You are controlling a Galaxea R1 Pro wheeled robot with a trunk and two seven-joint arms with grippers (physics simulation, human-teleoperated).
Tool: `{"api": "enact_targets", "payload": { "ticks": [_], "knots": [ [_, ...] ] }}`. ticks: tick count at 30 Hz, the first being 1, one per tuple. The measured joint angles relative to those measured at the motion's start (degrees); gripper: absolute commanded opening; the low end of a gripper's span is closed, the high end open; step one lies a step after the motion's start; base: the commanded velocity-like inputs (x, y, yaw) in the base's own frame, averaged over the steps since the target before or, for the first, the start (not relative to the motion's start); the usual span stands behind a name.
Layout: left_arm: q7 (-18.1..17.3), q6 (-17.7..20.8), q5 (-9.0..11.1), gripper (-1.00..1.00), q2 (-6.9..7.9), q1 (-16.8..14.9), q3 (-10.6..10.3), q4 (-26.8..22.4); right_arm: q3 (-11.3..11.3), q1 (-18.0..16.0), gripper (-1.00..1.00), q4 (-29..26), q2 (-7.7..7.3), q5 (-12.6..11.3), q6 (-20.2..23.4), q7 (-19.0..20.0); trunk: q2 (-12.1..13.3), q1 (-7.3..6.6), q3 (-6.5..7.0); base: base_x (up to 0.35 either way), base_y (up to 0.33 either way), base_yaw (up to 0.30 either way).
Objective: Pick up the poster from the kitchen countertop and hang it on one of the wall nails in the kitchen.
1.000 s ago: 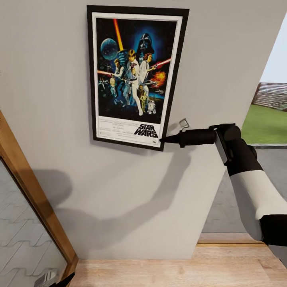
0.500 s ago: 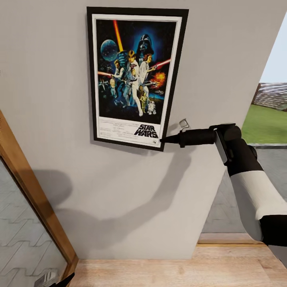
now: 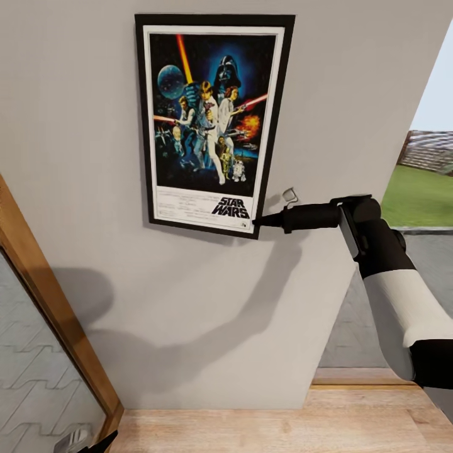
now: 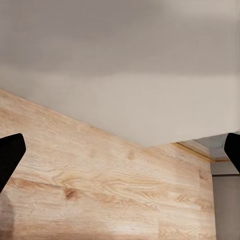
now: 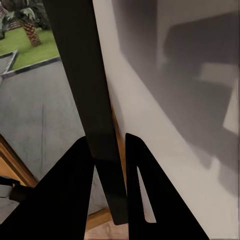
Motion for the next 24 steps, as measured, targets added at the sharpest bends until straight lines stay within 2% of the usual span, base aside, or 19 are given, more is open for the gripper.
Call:
{"api": "enact_targets", "payload": {
  "ticks": [3, 24],
  "knots": [
    [0.00, 0.02, 0.00, 1.00, 0.02, 0.00, 0.01, -0.01, 0.06, 0.38, -1.00, -0.84, -0.02, 0.93, -0.27, -0.03, 0.02, 0.01, -0.01, 0.000, 0.000, 0.000],
    [0.00, 0.03, 0.00, 1.00, 0.04, 0.00, 0.01, -0.01, 0.06, 2.39, -1.00, -2.95, -0.02, 0.94, -0.28, -0.03, 0.02, 0.01, -0.01, 0.000, 0.000, 0.000]
  ]
}}
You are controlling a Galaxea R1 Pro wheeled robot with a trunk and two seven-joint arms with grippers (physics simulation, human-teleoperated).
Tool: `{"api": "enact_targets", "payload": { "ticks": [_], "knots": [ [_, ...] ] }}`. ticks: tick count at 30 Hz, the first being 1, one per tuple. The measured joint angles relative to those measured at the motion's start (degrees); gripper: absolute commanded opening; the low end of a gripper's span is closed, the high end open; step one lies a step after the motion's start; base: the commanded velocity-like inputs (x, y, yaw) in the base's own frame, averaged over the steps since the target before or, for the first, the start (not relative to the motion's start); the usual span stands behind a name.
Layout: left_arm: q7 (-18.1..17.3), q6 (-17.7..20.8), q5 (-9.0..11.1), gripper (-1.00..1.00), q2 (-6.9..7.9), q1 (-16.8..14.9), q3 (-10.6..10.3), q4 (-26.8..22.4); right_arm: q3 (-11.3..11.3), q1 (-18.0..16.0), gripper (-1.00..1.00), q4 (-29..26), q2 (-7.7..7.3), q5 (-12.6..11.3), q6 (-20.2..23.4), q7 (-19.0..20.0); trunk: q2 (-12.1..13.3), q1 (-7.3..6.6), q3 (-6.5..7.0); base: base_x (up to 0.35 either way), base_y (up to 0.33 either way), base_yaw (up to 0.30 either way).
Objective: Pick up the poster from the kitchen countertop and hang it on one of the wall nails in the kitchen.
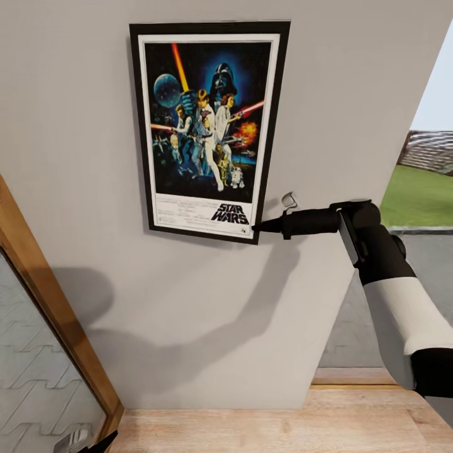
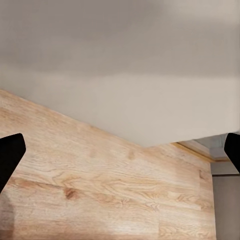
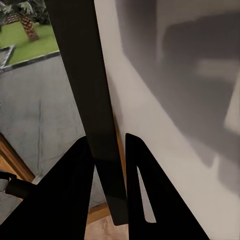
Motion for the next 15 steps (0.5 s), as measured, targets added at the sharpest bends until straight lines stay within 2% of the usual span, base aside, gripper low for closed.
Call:
{"api": "enact_targets", "payload": {
  "ticks": [15],
  "knots": [
    [0.00, 0.00, 0.00, 1.00, 0.00, 0.00, 0.00, 0.00, 0.03, 0.93, -1.00, -0.93, 0.00, 0.00, -0.03, 0.00, 0.00, 0.00, 0.00, 0.000, 0.000, 0.000]
  ]
}}
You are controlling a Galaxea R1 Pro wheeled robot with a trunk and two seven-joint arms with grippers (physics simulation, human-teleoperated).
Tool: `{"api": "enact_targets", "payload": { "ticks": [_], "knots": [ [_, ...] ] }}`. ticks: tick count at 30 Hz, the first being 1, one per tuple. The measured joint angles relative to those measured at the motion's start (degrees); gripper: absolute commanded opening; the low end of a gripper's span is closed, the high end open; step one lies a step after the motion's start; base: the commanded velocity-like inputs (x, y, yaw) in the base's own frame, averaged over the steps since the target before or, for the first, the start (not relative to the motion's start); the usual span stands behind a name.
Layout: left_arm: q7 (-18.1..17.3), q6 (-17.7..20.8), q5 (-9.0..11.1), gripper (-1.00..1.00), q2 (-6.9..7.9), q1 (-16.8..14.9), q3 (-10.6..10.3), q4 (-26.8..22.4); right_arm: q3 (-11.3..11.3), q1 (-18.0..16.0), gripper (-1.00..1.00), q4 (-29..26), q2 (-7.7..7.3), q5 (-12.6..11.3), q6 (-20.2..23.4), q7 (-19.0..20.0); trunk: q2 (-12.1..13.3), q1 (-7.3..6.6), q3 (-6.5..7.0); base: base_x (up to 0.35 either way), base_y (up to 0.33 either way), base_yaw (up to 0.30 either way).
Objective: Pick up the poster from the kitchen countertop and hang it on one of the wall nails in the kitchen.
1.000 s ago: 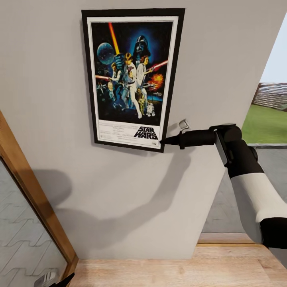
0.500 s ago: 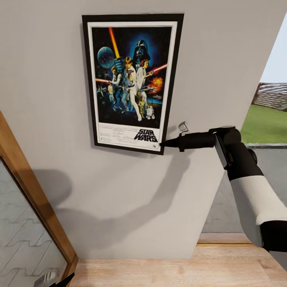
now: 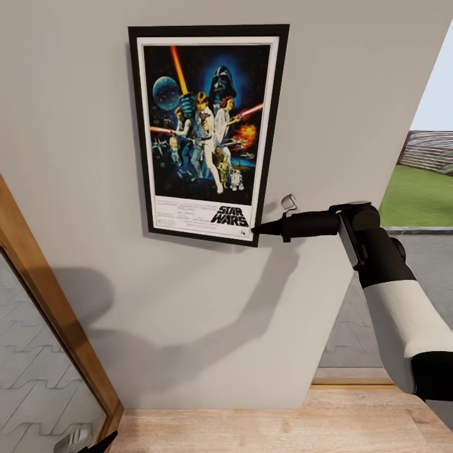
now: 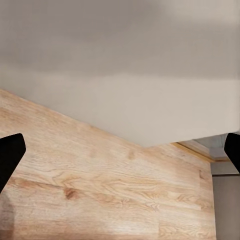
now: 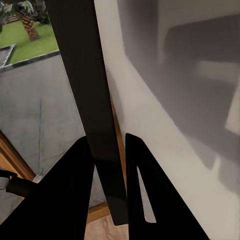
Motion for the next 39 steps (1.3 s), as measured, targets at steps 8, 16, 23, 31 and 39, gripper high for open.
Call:
{"api": "enact_targets", "payload": {
  "ticks": [8, 16, 23, 31, 39],
  "knots": [
    [0.00, 0.00, 0.00, 1.00, 0.00, 0.00, 0.00, 0.00, 0.05, 0.01, -1.00, -0.03, 0.00, 0.00, 0.01, 0.00, 0.00, 0.00, 0.00, 0.002, 0.014, 0.000],
    [0.00, 0.00, 0.00, 1.00, 0.00, 0.00, 0.00, 0.00, -0.01, 0.01, -1.00, -0.03, 0.00, 0.00, -0.03, 0.00, 0.00, 0.00, 0.00, 0.038, 0.095, 0.000],
    [-0.01, -0.01, 0.00, 1.00, 0.00, 0.00, 0.03, 0.00, 0.00, 0.02, -1.00, -0.03, 0.00, -0.03, 0.00, 0.02, 0.00, 0.00, 0.00, 0.017, 0.068, 0.000],
    [0.00, 0.00, 0.02, 1.00, 0.02, 0.00, 0.06, 0.00, 0.04, 0.01, -1.00, -0.04, 0.00, -0.03, 0.00, 0.00, 0.00, 0.00, 0.00, 0.019, 0.056, 0.000],
    [0.00, -0.10, 0.07, 1.00, 0.01, 0.00, 0.08, 0.00, 0.01, 0.01, -1.00, -0.03, 0.00, -0.01, 0.00, 0.02, -0.79, 0.44, -0.36, 0.002, 0.006, 0.000]
  ]
}}
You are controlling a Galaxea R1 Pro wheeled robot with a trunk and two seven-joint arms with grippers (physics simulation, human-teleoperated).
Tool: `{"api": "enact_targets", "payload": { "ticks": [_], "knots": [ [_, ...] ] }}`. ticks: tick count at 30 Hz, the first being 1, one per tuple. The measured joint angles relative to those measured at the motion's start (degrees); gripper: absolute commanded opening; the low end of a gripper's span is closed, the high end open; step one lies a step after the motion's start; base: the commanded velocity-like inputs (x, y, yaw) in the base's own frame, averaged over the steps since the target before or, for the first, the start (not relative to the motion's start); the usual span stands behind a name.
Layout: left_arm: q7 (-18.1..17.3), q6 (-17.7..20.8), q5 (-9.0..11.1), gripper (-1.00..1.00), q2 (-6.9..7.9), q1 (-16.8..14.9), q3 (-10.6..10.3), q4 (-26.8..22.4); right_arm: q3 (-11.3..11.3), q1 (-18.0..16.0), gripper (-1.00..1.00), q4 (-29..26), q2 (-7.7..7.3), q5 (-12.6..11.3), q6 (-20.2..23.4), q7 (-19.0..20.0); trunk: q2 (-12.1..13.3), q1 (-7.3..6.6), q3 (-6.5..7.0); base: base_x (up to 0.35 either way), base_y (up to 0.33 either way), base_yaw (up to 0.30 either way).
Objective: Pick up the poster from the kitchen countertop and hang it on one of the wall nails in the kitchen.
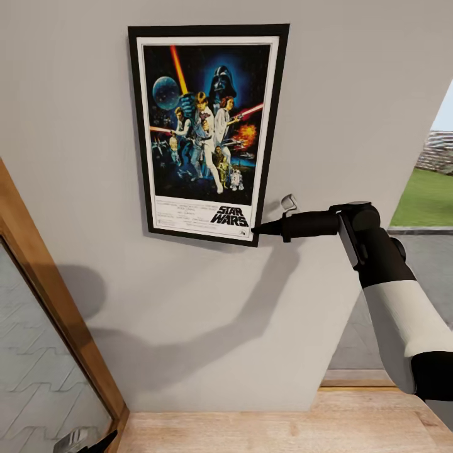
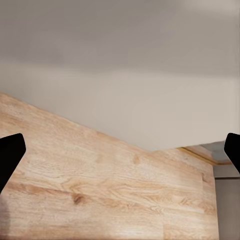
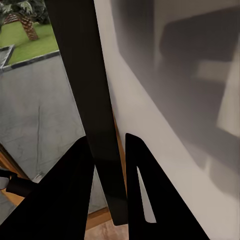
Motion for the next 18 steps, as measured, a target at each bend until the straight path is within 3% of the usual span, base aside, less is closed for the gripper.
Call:
{"api": "enact_targets", "payload": {
  "ticks": [4, 18],
  "knots": [
    [-0.05, -0.08, 0.02, 1.00, 0.00, 0.00, 0.00, 0.00, -0.03, 0.00, -1.00, -0.01, 0.00, 0.00, 0.00, 0.00, -1.61, 0.88, -0.72, 0.000, 0.001, 0.000],
    [-0.03, -0.02, 0.00, 1.00, 0.07, 0.00, 0.00, 0.00, 0.01, 0.00, -1.00, 0.00, 0.00, -0.01, 0.01, 0.03, -1.63, 0.89, -0.73, 0.000, 0.000, 0.000]
  ]
}}
